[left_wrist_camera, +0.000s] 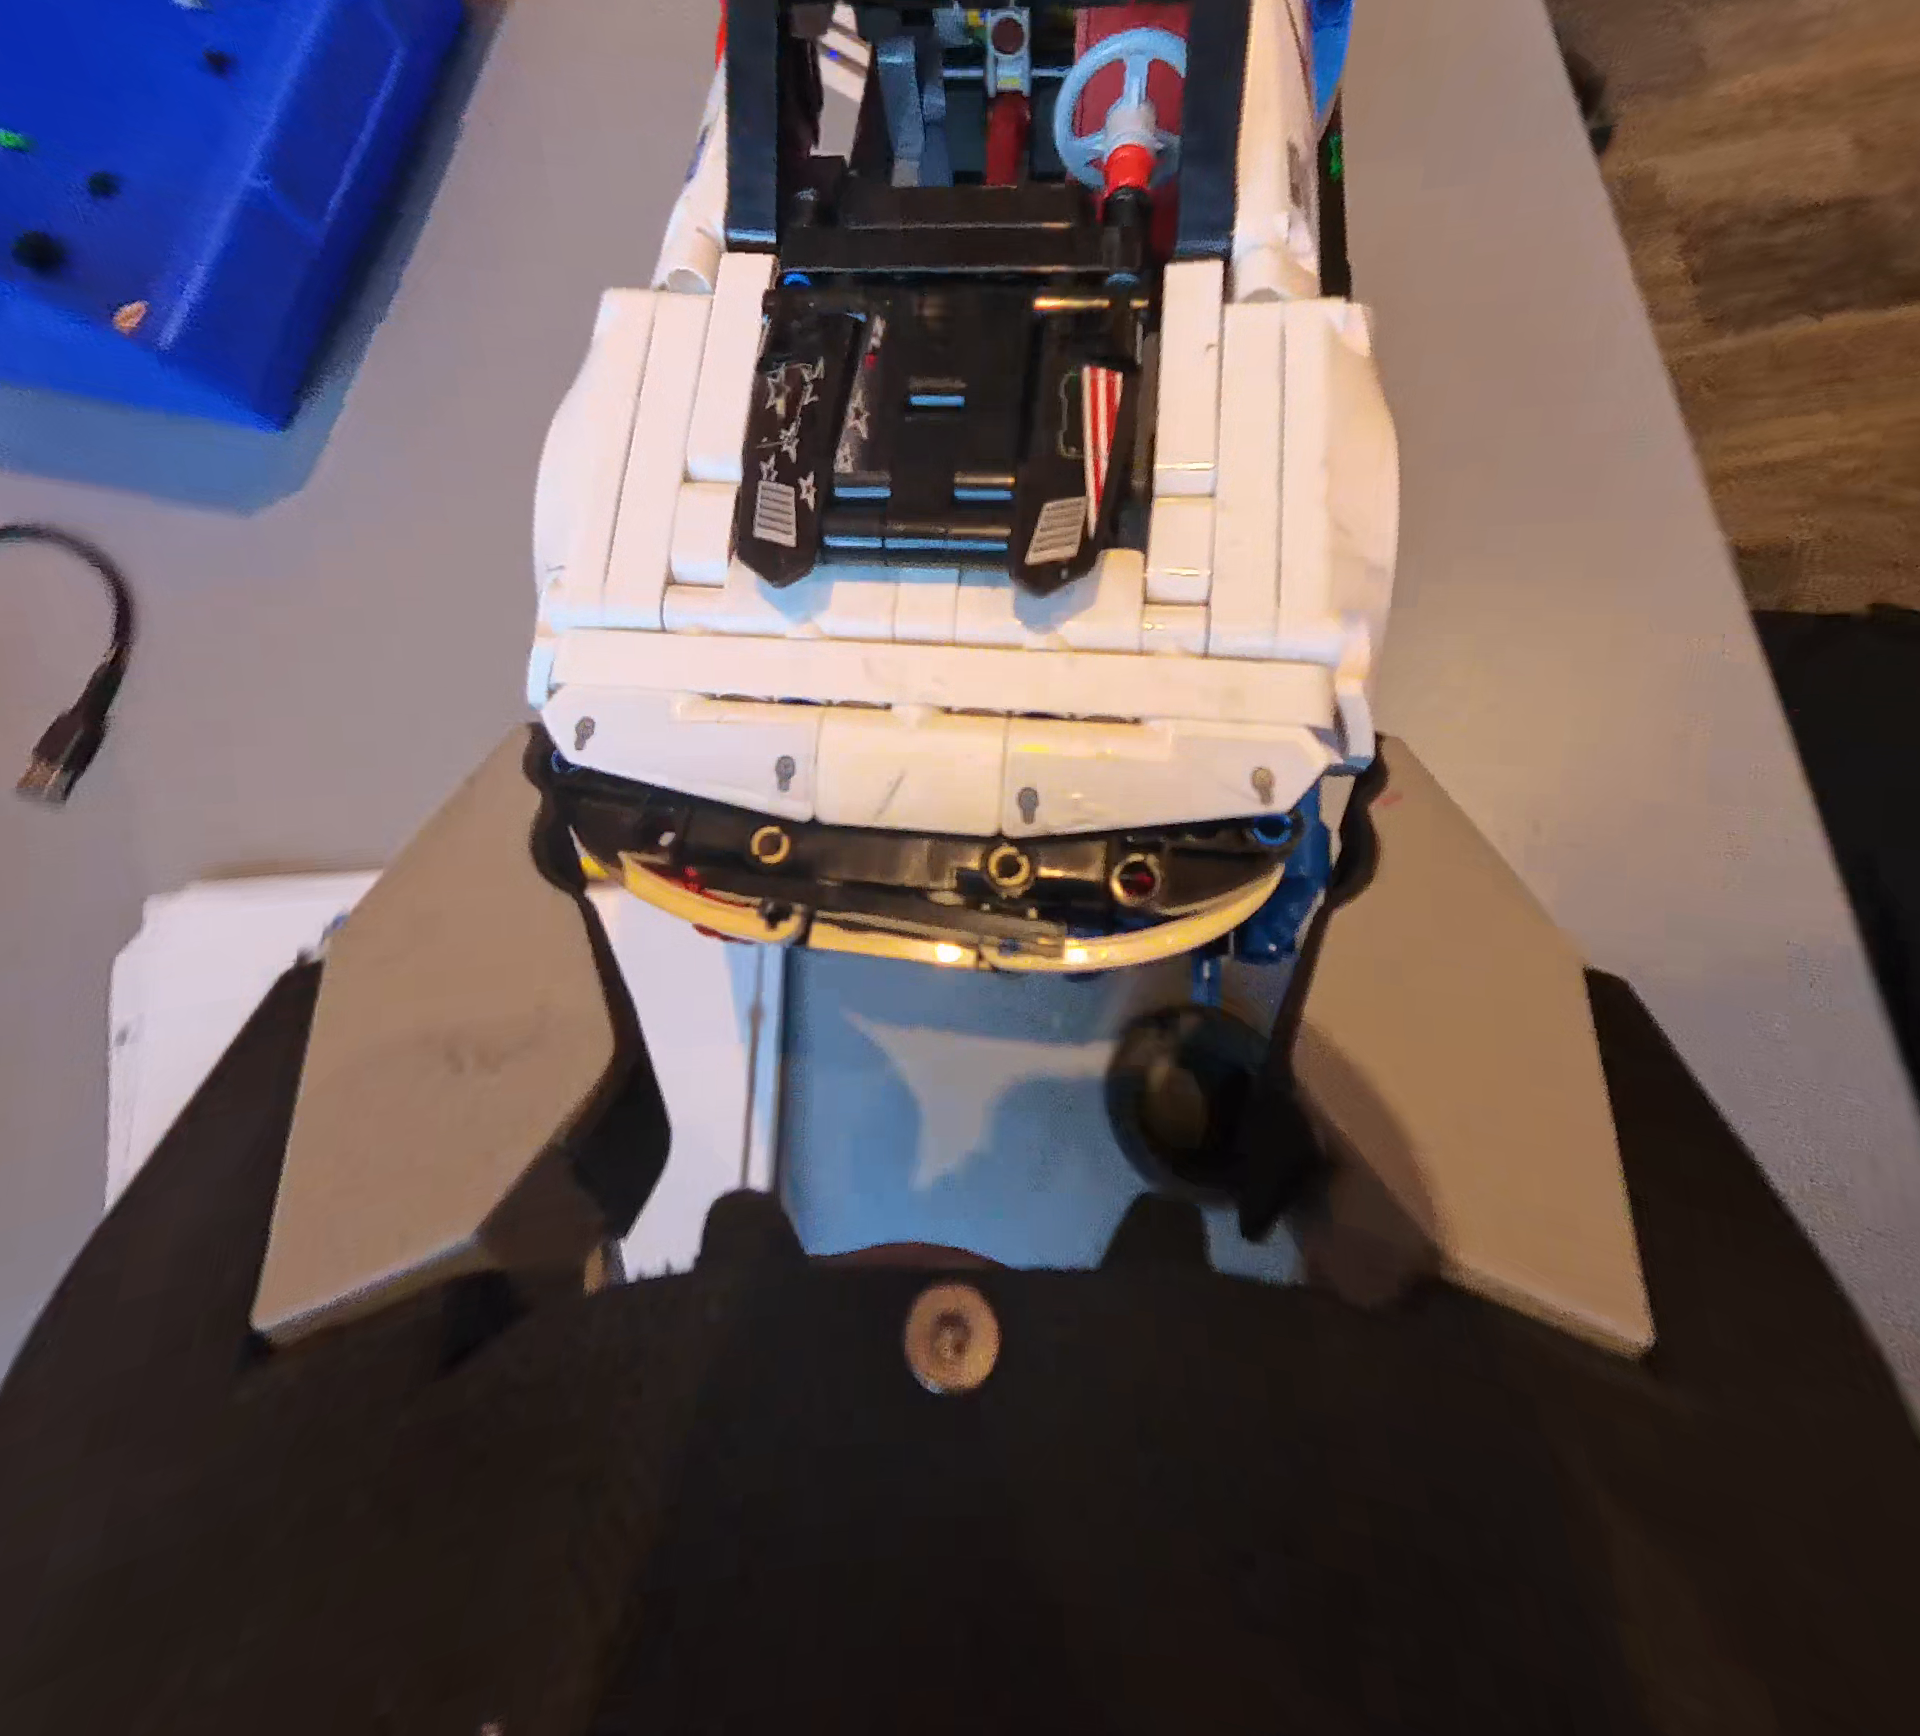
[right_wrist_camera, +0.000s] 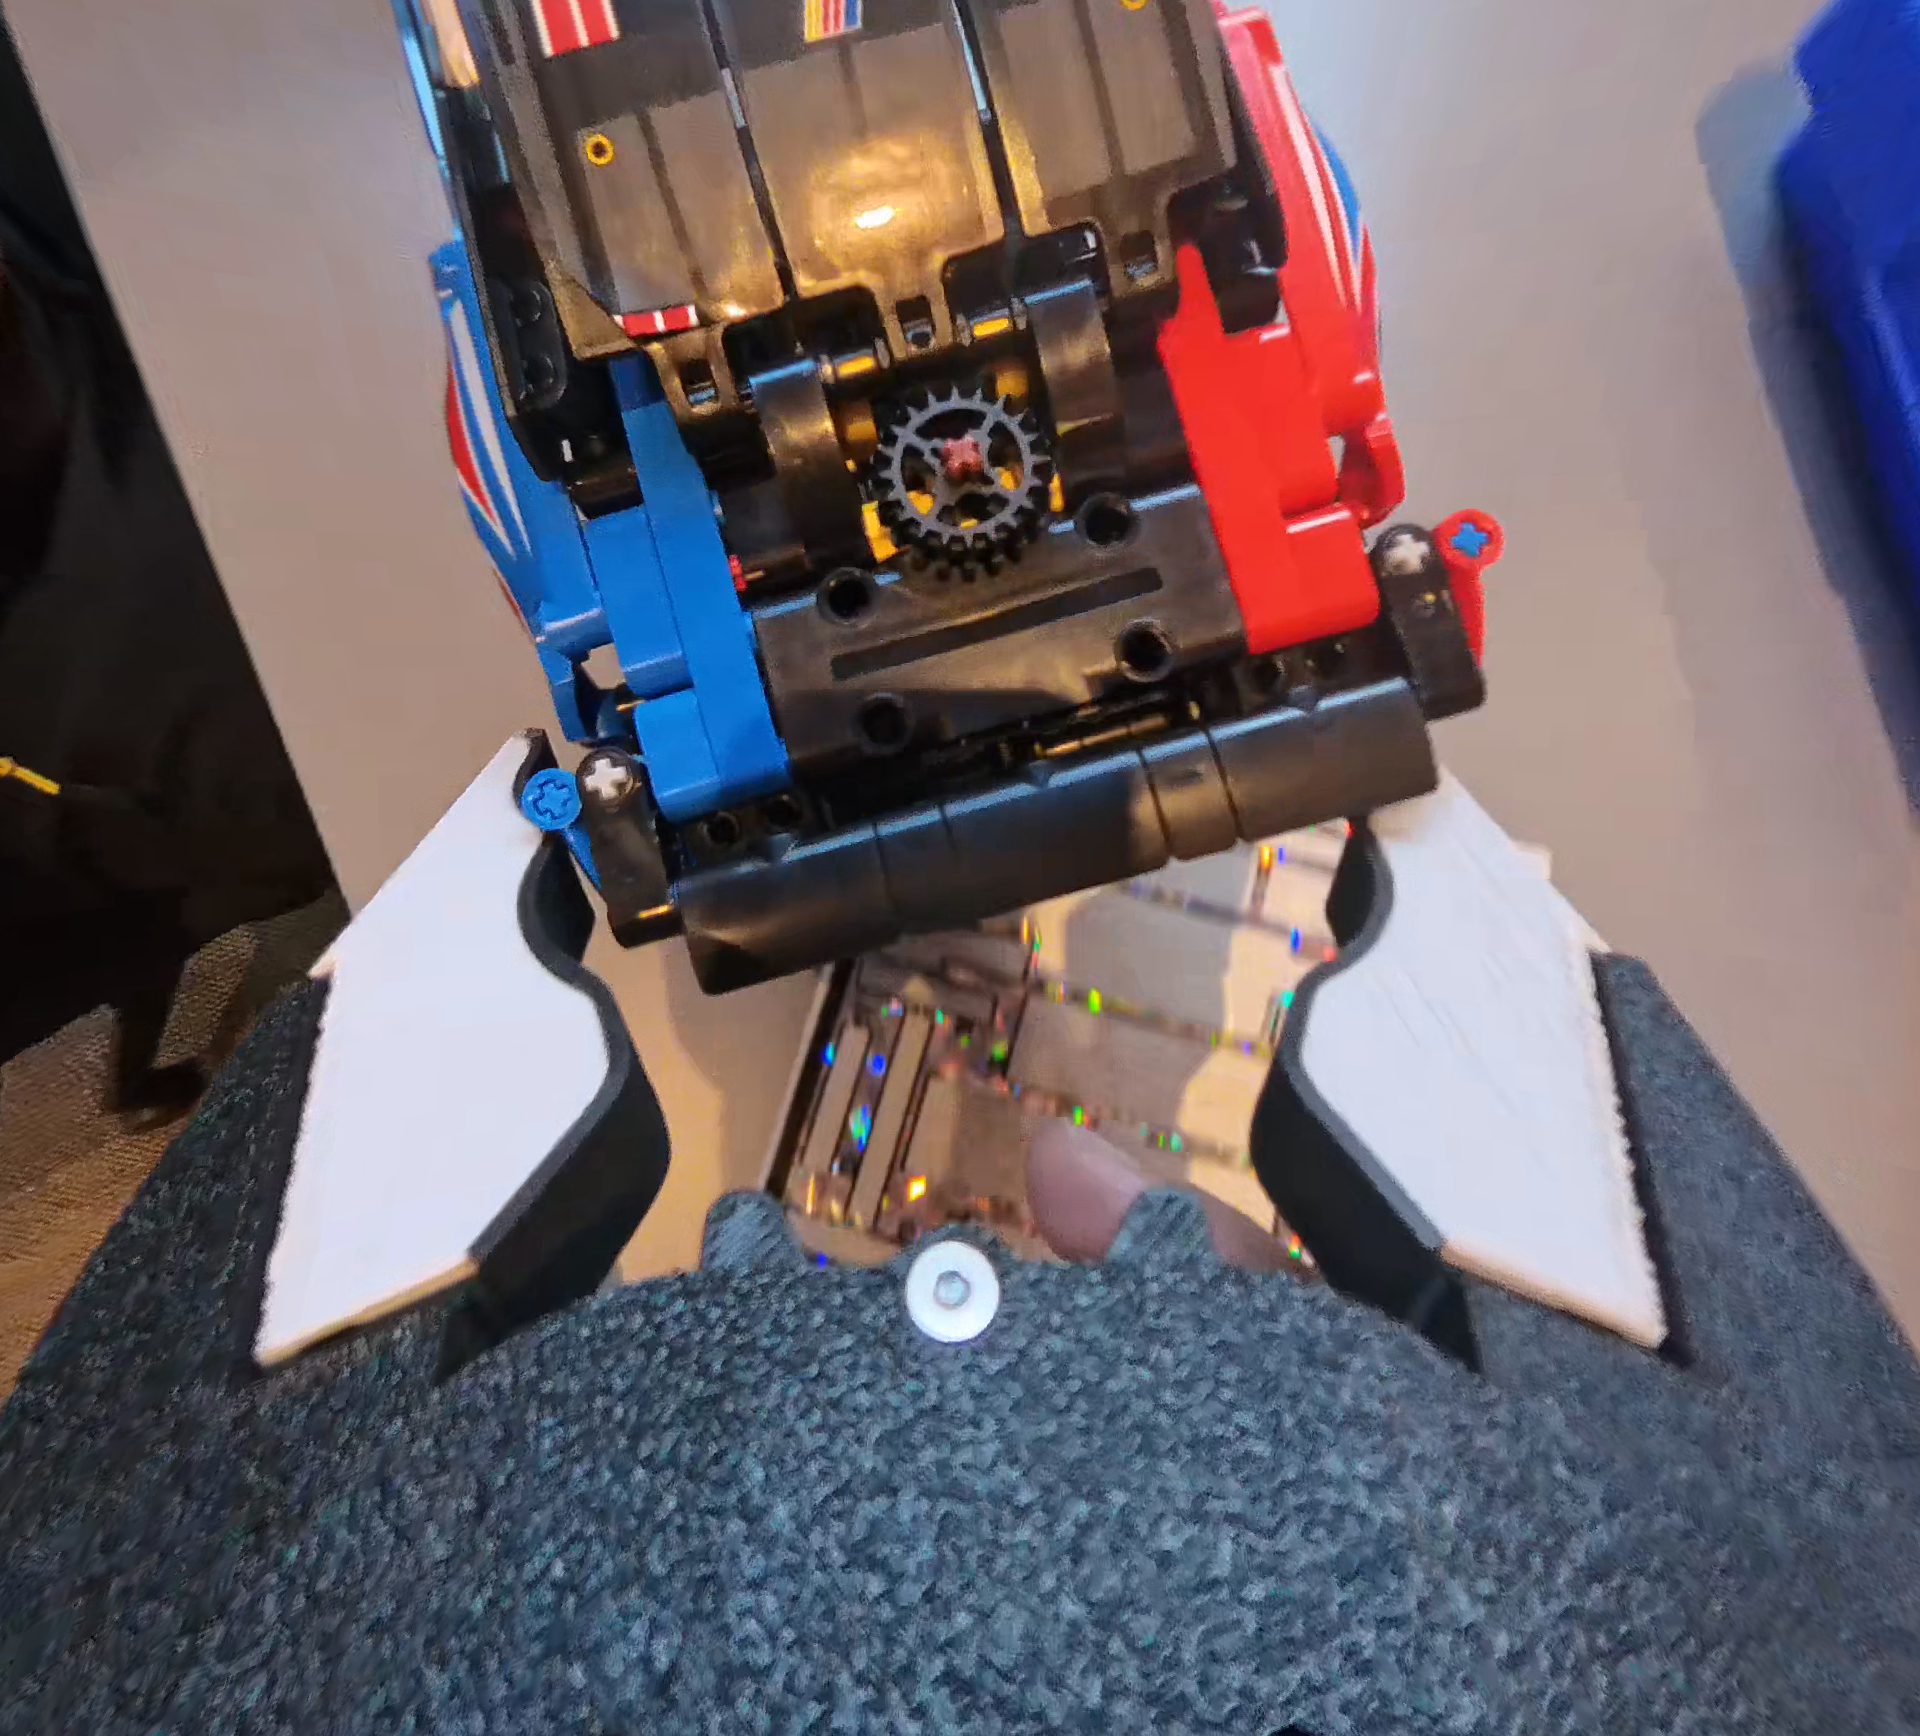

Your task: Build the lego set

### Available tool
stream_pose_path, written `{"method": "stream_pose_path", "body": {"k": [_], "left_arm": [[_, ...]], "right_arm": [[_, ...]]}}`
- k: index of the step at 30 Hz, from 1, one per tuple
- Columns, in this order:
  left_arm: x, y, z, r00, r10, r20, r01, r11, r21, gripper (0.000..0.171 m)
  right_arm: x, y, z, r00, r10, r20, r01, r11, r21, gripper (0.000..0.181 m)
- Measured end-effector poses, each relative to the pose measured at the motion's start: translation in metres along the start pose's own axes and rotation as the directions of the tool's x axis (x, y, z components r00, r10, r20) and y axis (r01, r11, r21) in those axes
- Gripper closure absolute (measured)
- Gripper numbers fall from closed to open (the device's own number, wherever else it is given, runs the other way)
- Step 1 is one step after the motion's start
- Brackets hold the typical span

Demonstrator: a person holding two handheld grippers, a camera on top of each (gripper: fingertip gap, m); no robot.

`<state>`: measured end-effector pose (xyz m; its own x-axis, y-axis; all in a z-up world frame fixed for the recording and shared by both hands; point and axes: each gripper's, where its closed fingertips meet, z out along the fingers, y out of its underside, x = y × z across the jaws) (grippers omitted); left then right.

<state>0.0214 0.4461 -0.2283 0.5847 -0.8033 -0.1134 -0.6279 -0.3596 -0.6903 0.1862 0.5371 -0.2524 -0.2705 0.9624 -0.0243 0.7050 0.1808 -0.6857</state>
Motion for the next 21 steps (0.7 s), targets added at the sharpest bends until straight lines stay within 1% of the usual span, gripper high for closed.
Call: {"method": "stream_pose_path", "body": {"k": [4, 6, 7, 9, 11, 12, 14, 15, 17, 18, 19, 20, 21], "left_arm": [[-0.008, 0.005, 0.050, 0.996, 0.036, -0.082, -0.040, 0.998, -0.048, 0.029], [-0.010, 0.007, 0.067, 0.993, 0.025, -0.111, -0.031, 0.998, -0.049, 0.032], [-0.011, 0.013, 0.074, 0.992, 0.013, -0.127, -0.024, 0.996, -0.084, 0.034], [-0.015, 0.012, 0.080, 0.992, 0.006, -0.122, -0.013, 0.998, -0.056, 0.033], [-0.020, 0.005, 0.073, 0.992, -0.032, -0.119, 0.032, 0.999, -0.007, 0.038], [-0.024, -0.002, 0.065, 0.994, -0.038, -0.103, 0.041, 0.999, 0.030, 0.042], [-0.034, -0.009, 0.036, 0.999, -0.045, -0.030, 0.047, 0.996, 0.074, 0.045], [-0.037, -0.008, 0.016, 0.998, -0.061, 0.007, 0.060, 0.995, 0.078, 0.046], [-0.033, 0.008, -0.034, 0.987, -0.112, 0.120, 0.107, 0.993, 0.046, 0.054], [-0.020, 0.021, -0.061, 0.976, -0.144, 0.164, 0.141, 0.990, 0.028, 0.061], [0.003, 0.034, -0.087, 0.967, -0.180, 0.178, 0.176, 0.984, 0.037, 0.068], [0.033, 0.046, -0.109, 0.962, -0.223, 0.157, 0.215, 0.974, 0.065, 0.071], [0.061, 0.061, -0.126, 0.948, -0.279, 0.152, 0.269, 0.959, 0.086, 0.072]], "right_arm": [[0.009, 0.043, -0.004, 0.995, 0.090, -0.044, -0.091, 0.995, -0.033, 0.036], [0.012, 0.056, -0.003, 0.991, 0.121, -0.055, -0.123, 0.992, -0.034, 0.037], [0.013, 0.060, -0.002, 0.989, 0.133, -0.061, -0.135, 0.990, -0.038, 0.037], [0.013, 0.072, 0.006, 0.989, 0.130, -0.077, -0.137, 0.986, -0.097, 0.036], [0.013, 0.079, 0.012, 0.987, 0.122, -0.101, -0.135, 0.983, -0.126, 0.035], [0.012, 0.077, 0.012, 0.986, 0.136, -0.101, -0.147, 0.982, -0.119, 0.037], [0.014, 0.075, 0.004, 0.981, 0.141, -0.132, -0.156, 0.981, -0.115, 0.044], [0.016, 0.074, -0.002, 0.976, 0.143, -0.163, -0.162, 0.980, -0.113, 0.044], [0.018, 0.074, -0.021, 0.958, 0.153, -0.242, -0.185, 0.976, -0.115, 0.044], [0.018, 0.073, -0.032, 0.944, 0.160, -0.289, -0.197, 0.975, -0.106, 0.047], [0.016, 0.070, -0.042, 0.926, 0.171, -0.336, -0.212, 0.973, -0.089, 0.056], [0.010, 0.060, -0.049, 0.915, 0.184, -0.358, -0.218, 0.974, -0.054, 0.064], [-0.003, 0.038, -0.051, 0.918, 0.204, -0.341, -0.211, 0.977, 0.016, 0.075]]}}
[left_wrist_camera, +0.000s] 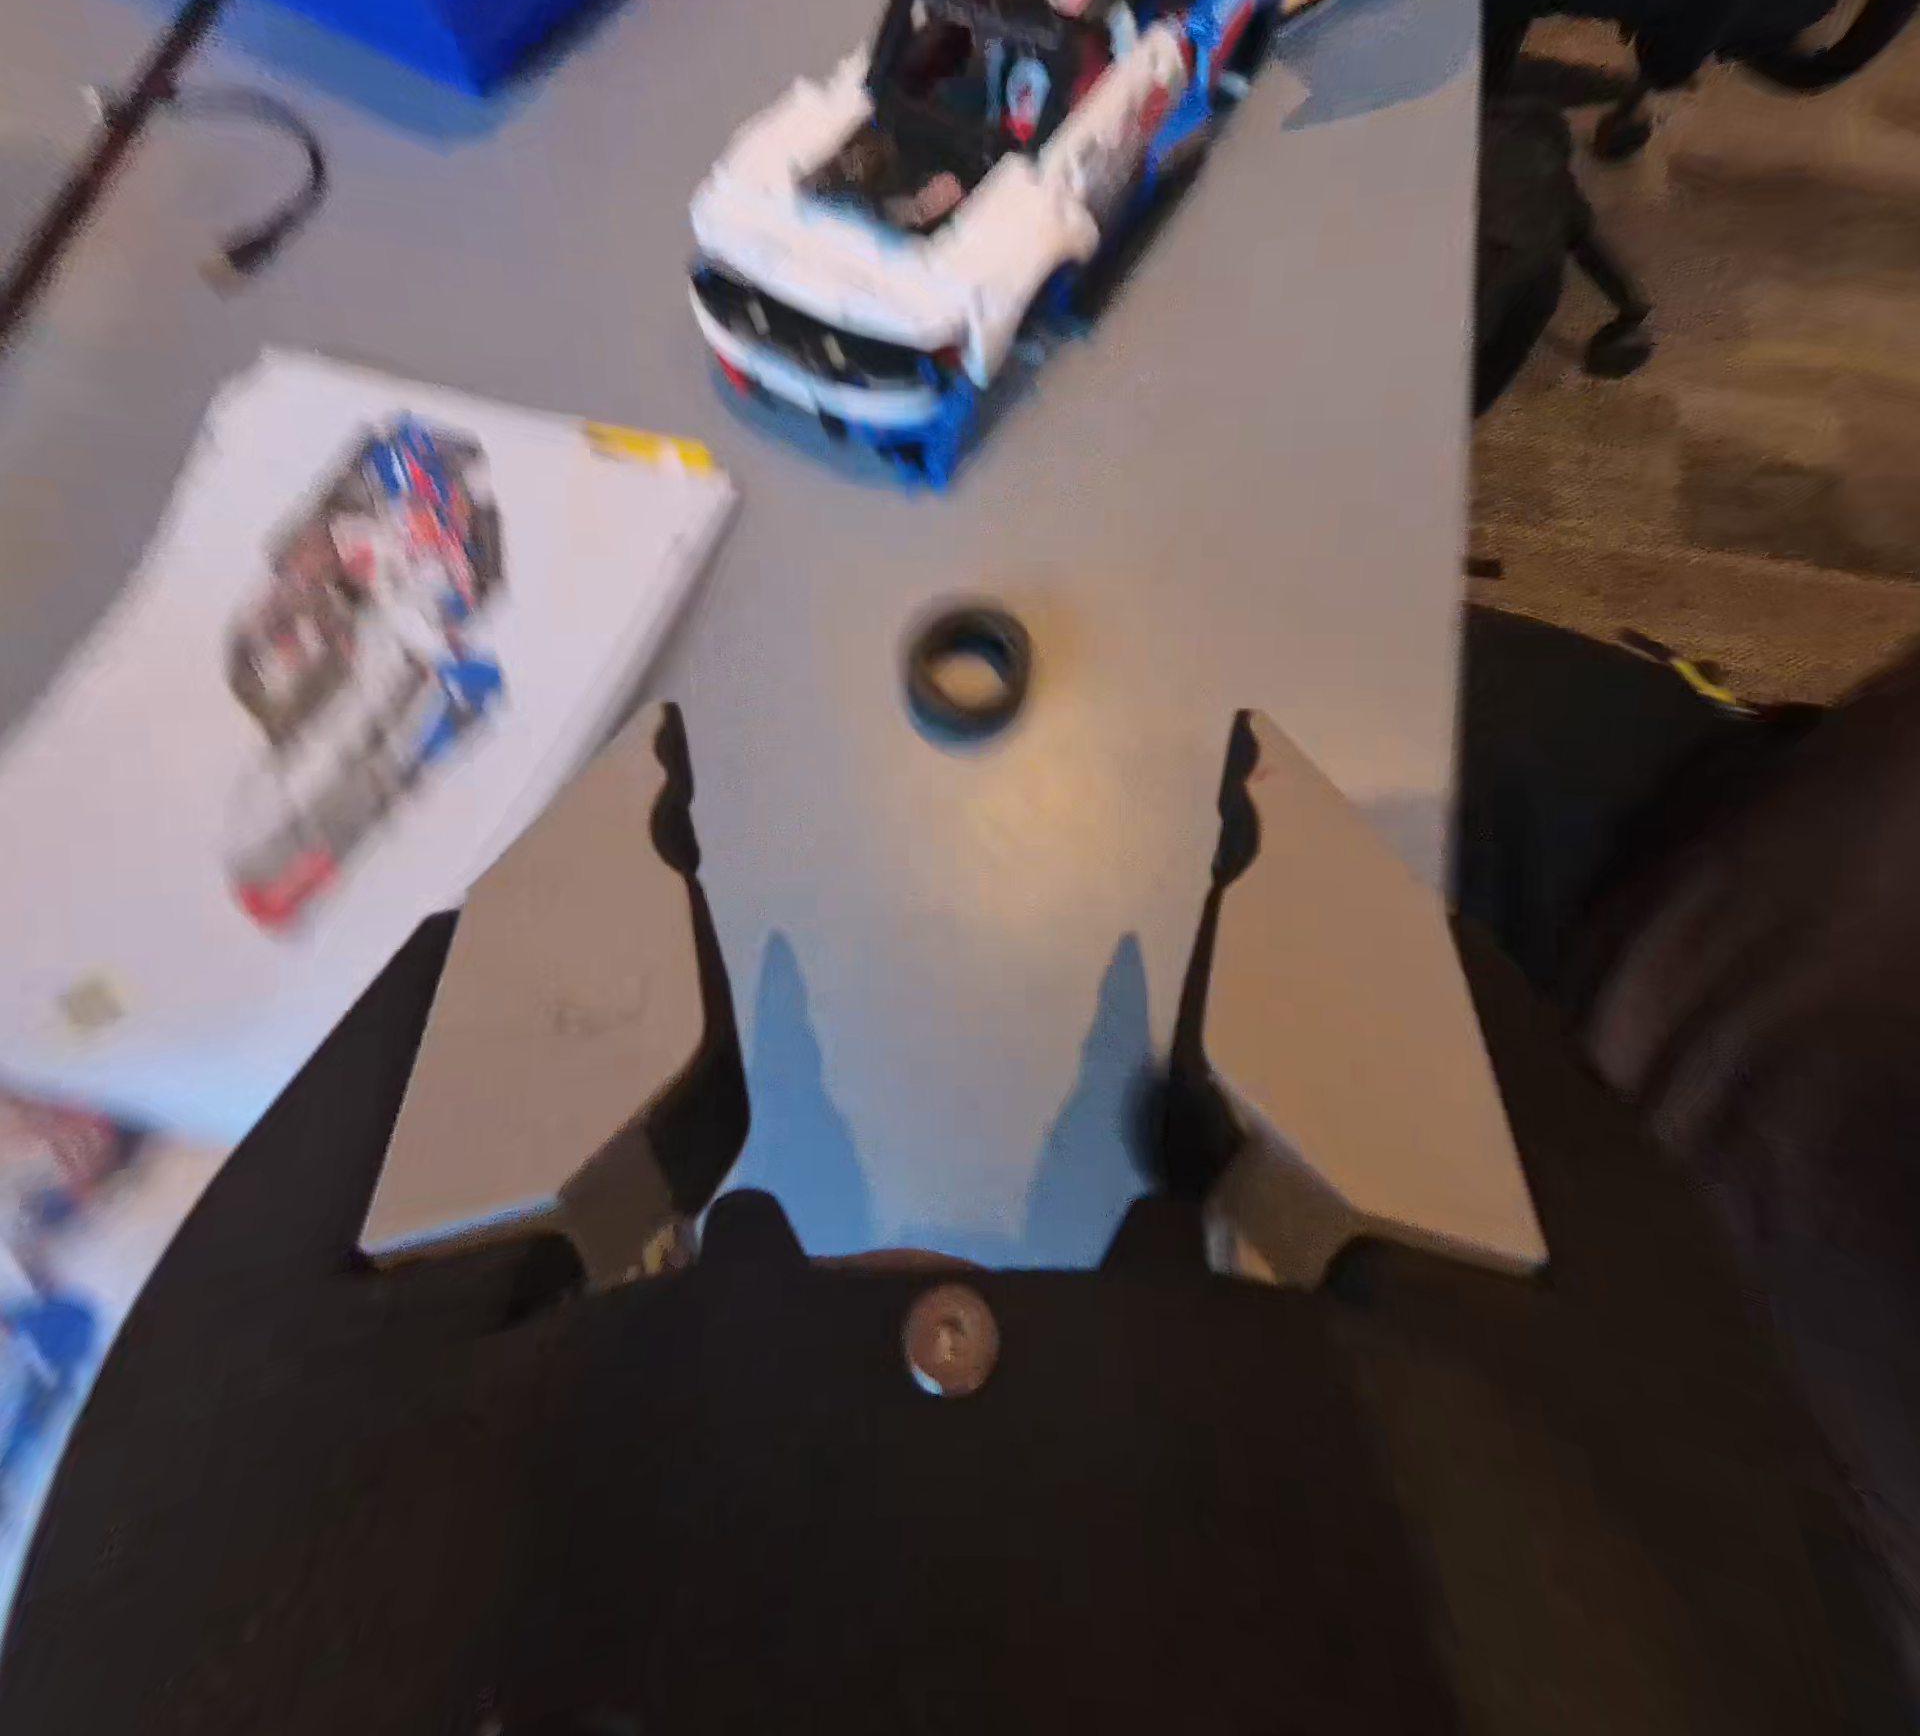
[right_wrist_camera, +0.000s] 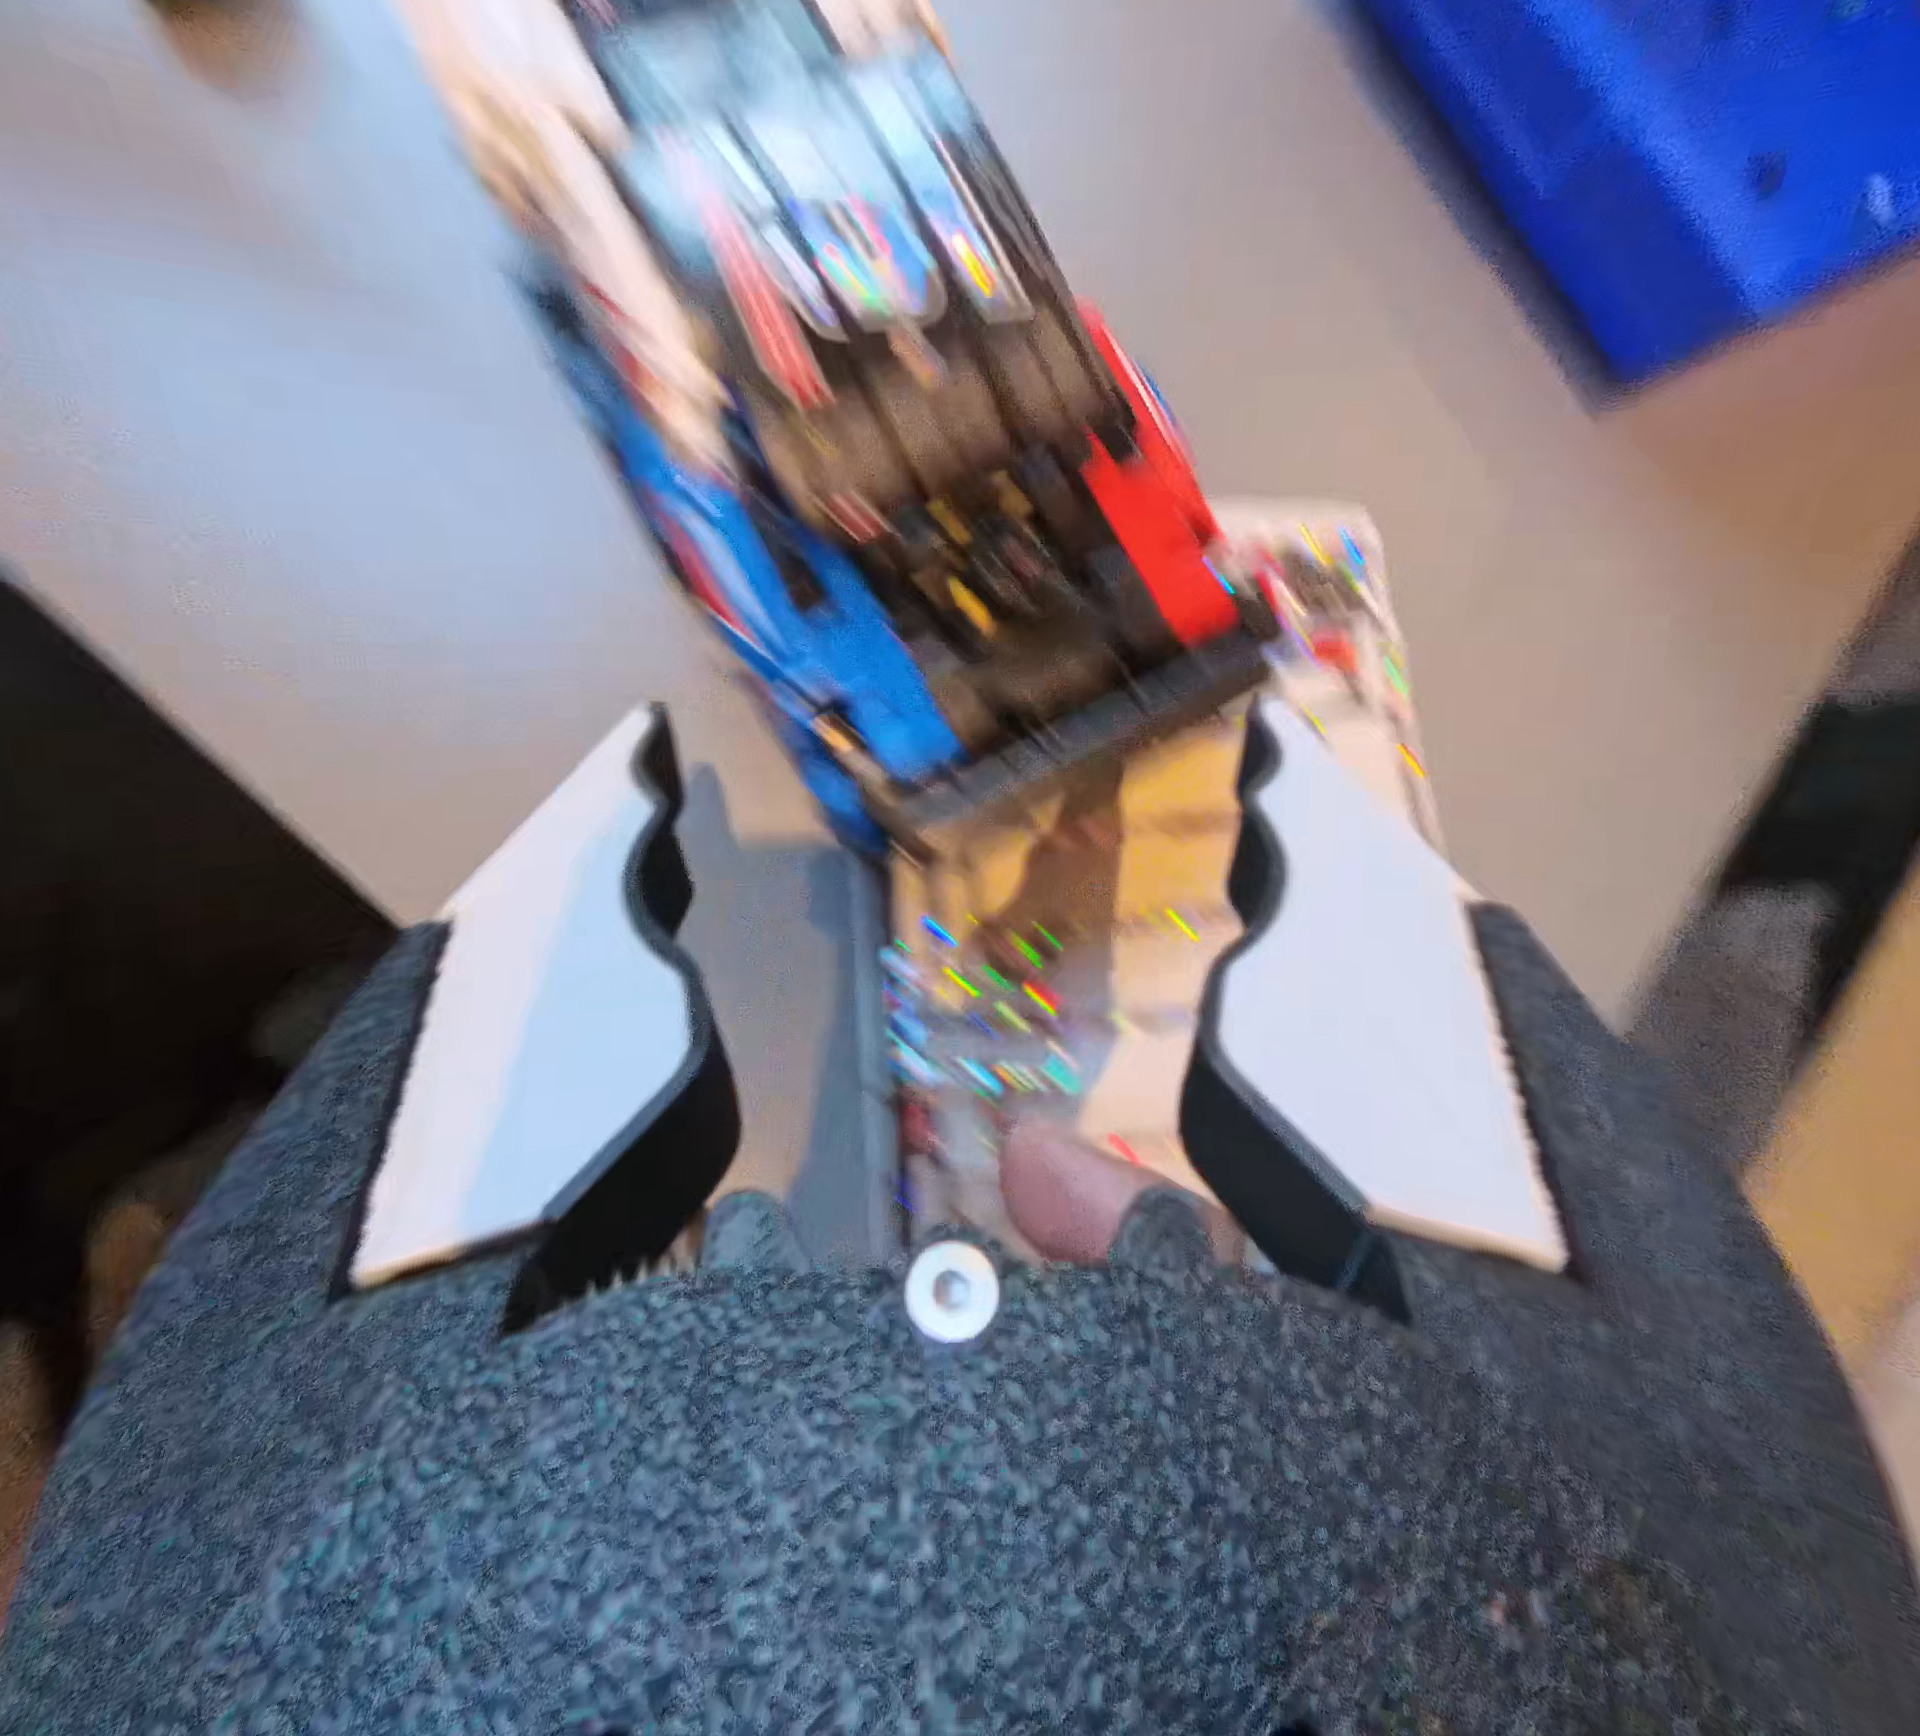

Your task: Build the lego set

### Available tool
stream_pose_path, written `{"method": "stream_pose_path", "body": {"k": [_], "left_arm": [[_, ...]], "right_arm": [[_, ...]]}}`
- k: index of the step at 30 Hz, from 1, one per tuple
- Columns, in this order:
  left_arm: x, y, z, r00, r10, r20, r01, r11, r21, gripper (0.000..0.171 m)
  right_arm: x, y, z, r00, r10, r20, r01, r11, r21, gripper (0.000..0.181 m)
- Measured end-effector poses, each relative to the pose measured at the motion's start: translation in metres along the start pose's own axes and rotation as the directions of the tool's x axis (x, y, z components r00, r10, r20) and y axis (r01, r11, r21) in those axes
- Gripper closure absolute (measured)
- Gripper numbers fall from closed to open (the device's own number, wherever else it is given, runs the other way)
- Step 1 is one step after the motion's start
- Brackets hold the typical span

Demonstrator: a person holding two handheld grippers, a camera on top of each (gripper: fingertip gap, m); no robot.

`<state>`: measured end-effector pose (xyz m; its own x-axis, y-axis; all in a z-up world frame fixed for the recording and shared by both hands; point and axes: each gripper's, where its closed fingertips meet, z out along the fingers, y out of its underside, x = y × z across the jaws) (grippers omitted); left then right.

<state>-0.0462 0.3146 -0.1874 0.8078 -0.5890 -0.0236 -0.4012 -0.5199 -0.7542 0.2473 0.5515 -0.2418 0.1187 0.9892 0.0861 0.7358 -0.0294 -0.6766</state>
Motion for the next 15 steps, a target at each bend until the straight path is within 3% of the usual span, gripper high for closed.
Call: {"method": "stream_pose_path", "body": {"k": [2, 4, 6, 8, 10, 13, 14, 15], "left_arm": [[0.035, 0.049, -0.026, 0.995, -0.091, 0.032, 0.092, 0.995, -0.036, 0.073], [0.054, 0.093, -0.031, 0.983, -0.140, 0.117, 0.150, 0.986, -0.079, 0.074], [0.068, 0.119, -0.024, 0.976, -0.170, 0.136, 0.183, 0.980, -0.085, 0.082], [0.075, 0.132, -0.013, 0.976, -0.180, 0.124, 0.193, 0.976, -0.102, 0.090], [0.068, 0.137, -0.007, 0.976, -0.163, 0.145, 0.179, 0.978, -0.105, 0.104], [0.066, 0.136, 0.000, 0.979, -0.184, 0.086, 0.191, 0.978, -0.081, 0.120], [0.066, 0.136, 0.002, 0.982, -0.179, 0.065, 0.184, 0.980, -0.078, 0.124], [0.067, 0.135, 0.003, 0.983, -0.180, 0.036, 0.182, 0.981, -0.066, 0.130]], "right_arm": [[-0.055, -0.057, -0.006, 0.990, 0.020, 0.136, -0.047, 0.979, 0.198, 0.110], [-0.121, -0.111, 0.008, 0.953, -0.012, 0.304, -0.090, 0.944, 0.318, 0.127], [-0.182, -0.144, 0.046, 0.904, -0.048, 0.424, -0.091, 0.949, 0.301, 0.129], [-0.223, -0.158, 0.100, 0.890, -0.093, 0.446, -0.004, 0.978, 0.211, 0.109], [-0.240, -0.162, 0.151, 0.907, -0.140, 0.398, 0.105, 0.988, 0.110, 0.095], [-0.243, -0.161, 0.191, 0.916, -0.186, 0.356, 0.197, 0.980, 0.007, 0.094], [-0.242, -0.160, 0.196, 0.916, -0.195, 0.350, 0.213, 0.977, -0.012, 0.103], [-0.242, -0.158, 0.199, 0.911, -0.212, 0.353, 0.237, 0.971, -0.027, 0.125]]}}
